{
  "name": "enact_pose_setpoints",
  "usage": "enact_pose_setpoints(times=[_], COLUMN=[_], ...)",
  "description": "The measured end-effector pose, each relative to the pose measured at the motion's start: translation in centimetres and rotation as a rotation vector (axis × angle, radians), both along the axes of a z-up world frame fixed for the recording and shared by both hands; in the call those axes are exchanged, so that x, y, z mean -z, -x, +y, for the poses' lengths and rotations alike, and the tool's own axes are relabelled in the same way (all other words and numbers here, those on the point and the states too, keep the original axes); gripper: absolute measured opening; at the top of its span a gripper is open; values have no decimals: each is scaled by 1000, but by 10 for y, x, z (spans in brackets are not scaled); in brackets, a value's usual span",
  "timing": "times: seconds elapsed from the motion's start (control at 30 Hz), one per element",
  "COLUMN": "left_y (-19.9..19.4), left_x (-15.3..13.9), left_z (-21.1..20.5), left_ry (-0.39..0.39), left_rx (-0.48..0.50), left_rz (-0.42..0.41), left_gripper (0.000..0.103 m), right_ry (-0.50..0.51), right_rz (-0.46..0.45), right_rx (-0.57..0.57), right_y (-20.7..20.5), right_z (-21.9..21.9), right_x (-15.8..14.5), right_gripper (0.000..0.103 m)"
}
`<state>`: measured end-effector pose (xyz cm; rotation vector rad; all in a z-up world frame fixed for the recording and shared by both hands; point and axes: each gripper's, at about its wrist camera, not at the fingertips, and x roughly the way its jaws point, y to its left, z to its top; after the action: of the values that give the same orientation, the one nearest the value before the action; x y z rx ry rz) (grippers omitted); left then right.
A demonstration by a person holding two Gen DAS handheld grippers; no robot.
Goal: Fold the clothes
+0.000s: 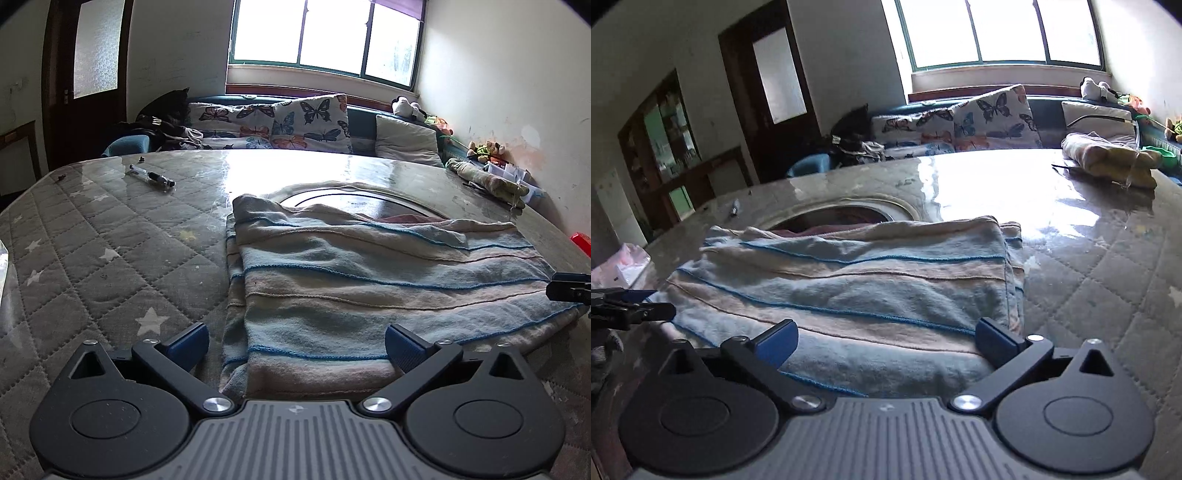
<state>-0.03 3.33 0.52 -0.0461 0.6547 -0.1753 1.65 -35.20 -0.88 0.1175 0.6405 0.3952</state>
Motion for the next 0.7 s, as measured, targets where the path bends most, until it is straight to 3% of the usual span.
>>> enact_pose_setpoints(times=[0.7], left_y=[-3], left_x=[1], left_z=[-2], left_ry=[-20], left_rx=[-2], left_rz=[6], left_gripper=[103], right_ry=[-81], right_rz=[-6], right_rx=[12], right_y=[18], right_z=[-9], right_x=[-5], right_gripper=[103])
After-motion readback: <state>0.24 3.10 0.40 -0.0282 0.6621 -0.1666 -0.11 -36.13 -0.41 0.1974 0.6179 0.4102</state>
